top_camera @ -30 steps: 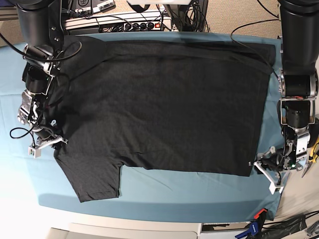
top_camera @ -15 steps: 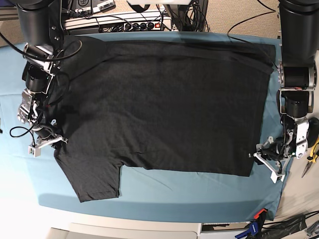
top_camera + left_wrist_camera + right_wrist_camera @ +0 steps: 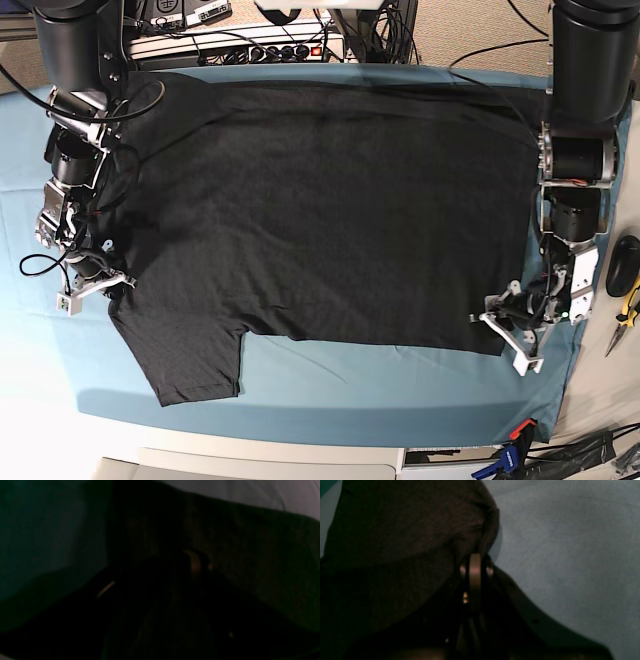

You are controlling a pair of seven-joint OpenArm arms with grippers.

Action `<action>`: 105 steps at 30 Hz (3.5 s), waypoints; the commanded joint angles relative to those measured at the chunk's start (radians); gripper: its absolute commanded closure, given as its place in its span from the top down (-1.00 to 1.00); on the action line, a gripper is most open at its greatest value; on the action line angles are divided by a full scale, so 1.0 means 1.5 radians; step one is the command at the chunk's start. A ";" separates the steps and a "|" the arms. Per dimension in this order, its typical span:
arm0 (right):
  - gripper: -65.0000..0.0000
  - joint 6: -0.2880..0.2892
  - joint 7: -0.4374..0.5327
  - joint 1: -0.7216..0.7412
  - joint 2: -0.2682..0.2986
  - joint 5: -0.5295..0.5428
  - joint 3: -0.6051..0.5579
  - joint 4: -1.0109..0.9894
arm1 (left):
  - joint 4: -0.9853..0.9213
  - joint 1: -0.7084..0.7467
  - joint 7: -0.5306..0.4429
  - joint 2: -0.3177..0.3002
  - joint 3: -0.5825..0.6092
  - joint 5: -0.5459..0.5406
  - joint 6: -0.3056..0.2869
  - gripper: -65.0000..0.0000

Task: Fold the T-shirt properly
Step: 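Release the shoulder and grasp the other hem corner with the left gripper, then lift the hem with both grippers and fold it over toward the collar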

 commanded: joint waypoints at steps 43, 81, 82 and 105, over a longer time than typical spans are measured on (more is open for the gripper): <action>-1.00 0.130 -0.161 0.005 0.062 0.193 0.001 0.118 | 0.008 -0.058 0.042 -0.048 -0.001 -0.049 -0.075 -1.00; -1.00 0.130 -0.475 -0.335 0.199 0.549 0.001 0.560 | 0.009 0.020 0.527 -0.235 -0.001 -0.637 -0.232 -1.00; -1.00 0.130 -0.487 -0.335 0.202 0.560 0.001 0.560 | 0.009 0.027 0.537 -0.237 -0.001 -0.637 -0.232 -1.00; -1.00 0.130 -0.675 -0.373 0.236 0.759 0.001 0.658 | 0.202 0.144 0.537 -0.317 -0.001 -0.637 -0.232 -1.00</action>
